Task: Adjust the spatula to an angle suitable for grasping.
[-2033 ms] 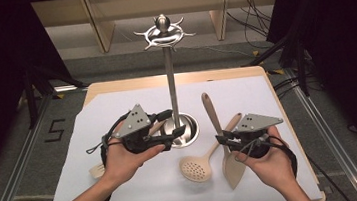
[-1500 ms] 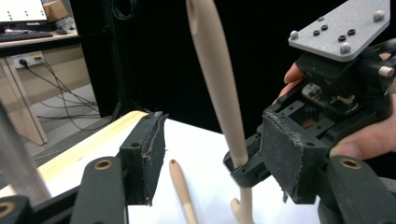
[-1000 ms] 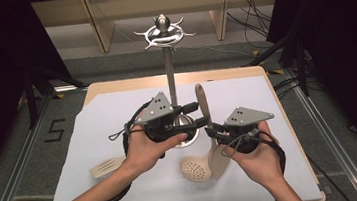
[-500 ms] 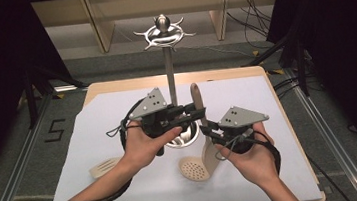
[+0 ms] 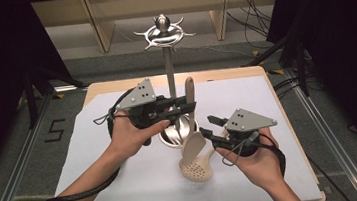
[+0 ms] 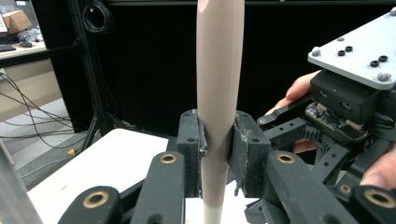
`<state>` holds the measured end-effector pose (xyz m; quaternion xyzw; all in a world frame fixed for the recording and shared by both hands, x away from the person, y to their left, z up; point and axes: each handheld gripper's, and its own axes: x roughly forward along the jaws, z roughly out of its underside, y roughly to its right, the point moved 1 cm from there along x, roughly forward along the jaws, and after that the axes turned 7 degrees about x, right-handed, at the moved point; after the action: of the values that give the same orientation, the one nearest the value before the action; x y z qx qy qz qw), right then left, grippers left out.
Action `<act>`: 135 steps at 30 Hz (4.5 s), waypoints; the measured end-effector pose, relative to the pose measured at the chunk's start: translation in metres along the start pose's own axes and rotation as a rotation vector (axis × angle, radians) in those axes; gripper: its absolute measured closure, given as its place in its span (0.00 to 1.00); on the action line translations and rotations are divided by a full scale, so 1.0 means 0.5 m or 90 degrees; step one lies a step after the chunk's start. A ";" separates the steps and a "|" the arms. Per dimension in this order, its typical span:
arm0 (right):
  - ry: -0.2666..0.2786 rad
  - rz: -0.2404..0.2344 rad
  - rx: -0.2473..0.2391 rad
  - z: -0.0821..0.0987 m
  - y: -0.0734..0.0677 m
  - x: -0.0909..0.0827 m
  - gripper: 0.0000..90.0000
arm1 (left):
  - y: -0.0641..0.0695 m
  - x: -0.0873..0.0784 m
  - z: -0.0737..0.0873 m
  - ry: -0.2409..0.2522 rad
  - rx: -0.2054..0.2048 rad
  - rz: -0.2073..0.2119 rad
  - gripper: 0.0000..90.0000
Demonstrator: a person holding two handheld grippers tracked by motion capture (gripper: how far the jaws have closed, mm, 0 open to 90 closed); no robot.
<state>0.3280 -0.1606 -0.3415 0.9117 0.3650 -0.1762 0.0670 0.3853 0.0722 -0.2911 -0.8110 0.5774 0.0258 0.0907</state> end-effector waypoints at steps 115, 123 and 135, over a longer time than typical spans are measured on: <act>0.035 0.015 0.141 0.051 0.075 -0.013 0.65 | -0.099 -0.015 -0.024 0.033 0.004 -0.014 0.84; 0.039 0.015 0.134 0.052 0.078 -0.011 0.65 | -0.105 -0.016 -0.021 0.032 -0.014 -0.019 0.84; 0.036 0.015 0.135 0.056 0.080 -0.009 0.65 | -0.130 -0.020 -0.008 0.024 -0.001 -0.026 0.84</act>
<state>0.3449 -0.1996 -0.3658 0.9226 0.3350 -0.1874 -0.0380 0.4430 0.1015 -0.2782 -0.8228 0.5626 0.0093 0.0801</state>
